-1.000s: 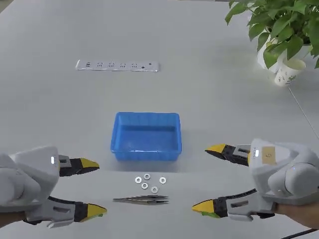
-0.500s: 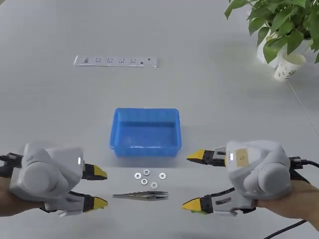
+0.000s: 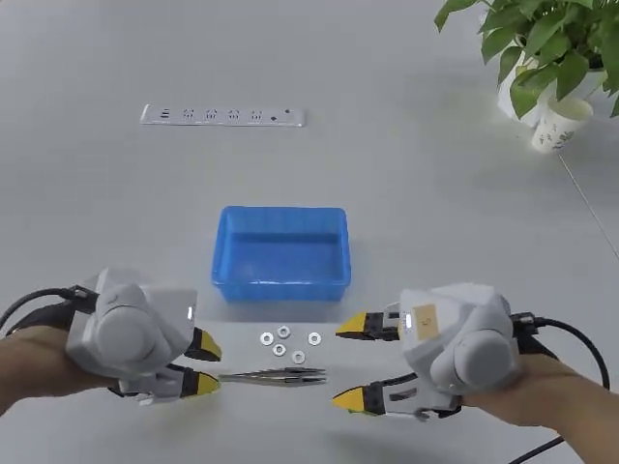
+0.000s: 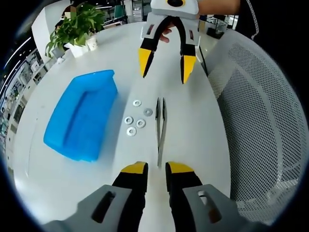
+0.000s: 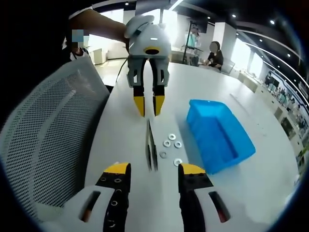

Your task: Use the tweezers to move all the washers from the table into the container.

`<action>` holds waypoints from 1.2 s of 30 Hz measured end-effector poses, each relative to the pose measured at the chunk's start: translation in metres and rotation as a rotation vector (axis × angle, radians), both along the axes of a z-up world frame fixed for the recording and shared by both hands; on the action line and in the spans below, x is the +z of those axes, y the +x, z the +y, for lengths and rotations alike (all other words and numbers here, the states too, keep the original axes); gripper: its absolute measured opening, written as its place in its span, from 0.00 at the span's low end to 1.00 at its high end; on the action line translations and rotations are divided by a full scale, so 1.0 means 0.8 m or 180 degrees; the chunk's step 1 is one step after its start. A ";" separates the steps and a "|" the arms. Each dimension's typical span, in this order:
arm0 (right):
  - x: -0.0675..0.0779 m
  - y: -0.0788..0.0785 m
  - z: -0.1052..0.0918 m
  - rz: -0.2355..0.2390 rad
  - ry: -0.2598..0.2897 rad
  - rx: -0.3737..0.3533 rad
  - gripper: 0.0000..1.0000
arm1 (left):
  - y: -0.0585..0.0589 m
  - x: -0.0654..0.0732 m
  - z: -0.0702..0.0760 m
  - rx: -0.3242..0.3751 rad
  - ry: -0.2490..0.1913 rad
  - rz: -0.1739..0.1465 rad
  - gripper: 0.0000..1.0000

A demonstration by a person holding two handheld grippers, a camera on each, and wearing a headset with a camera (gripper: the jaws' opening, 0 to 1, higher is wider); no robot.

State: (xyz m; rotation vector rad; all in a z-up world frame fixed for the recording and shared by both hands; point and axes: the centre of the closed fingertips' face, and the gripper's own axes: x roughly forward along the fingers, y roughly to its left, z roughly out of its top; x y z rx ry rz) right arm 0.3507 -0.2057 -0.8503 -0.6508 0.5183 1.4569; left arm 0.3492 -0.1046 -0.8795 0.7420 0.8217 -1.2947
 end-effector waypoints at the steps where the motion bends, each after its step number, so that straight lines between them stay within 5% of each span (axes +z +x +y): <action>1: -0.002 0.000 0.001 -0.0006 -0.0014 0.0011 0.39 | -0.001 -0.001 -0.001 -0.0026 0.0015 0.0010 0.19; 10: -0.015 -0.005 0.014 0.0053 -0.0072 0.0097 0.33 | -0.003 -0.010 0.000 -0.0112 0.0108 0.0080 0.12; 36: -0.039 -0.006 0.041 0.0015 -0.0269 0.0319 0.25 | -0.003 -0.007 0.001 -0.0200 0.0158 0.0004 0.05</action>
